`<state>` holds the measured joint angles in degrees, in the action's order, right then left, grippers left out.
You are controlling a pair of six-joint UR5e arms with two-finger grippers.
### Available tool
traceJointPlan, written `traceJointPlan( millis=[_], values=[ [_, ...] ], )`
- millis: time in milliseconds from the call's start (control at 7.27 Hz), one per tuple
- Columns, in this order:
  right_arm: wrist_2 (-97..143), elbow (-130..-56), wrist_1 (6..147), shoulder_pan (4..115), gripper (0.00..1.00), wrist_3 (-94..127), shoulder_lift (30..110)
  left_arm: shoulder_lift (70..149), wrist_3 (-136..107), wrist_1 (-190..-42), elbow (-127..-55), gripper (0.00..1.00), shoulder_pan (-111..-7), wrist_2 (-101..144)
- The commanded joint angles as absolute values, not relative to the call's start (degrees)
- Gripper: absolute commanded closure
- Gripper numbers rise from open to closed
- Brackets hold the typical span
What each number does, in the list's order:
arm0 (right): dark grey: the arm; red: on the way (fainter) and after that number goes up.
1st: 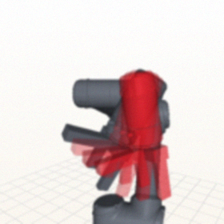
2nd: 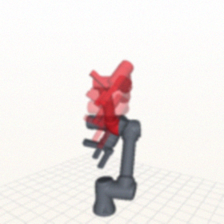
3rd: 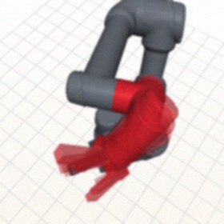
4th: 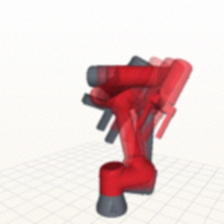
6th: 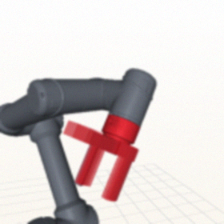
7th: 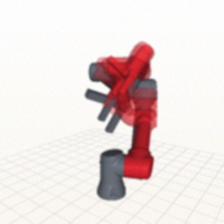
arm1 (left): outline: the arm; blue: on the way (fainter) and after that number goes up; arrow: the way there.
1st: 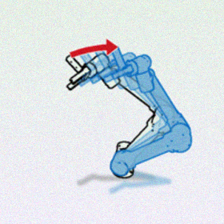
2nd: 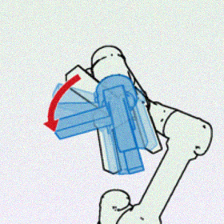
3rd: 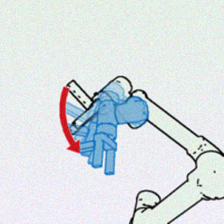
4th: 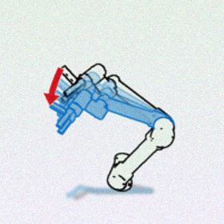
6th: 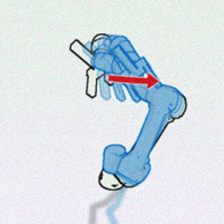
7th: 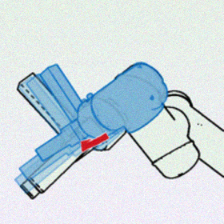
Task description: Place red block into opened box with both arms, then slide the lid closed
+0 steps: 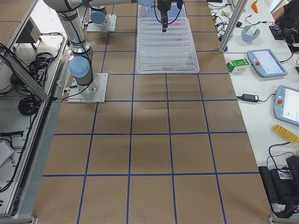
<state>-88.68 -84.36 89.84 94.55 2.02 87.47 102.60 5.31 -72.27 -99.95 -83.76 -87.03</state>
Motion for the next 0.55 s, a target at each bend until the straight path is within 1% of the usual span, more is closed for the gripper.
traceJointPlan(
  millis=[0,413],
  values=[
    [-88.77,-84.46,89.91,94.57,0.00,2.11,87.63,103.88,2.83,-65.24,-105.36,1.00,-84.37,-87.01],
    [-88.59,-84.03,90.35,93.52,0.00,3.06,87.54,104.50,1.94,-63.29,-110.02,1.00,-84.46,-87.01]
  ],
)
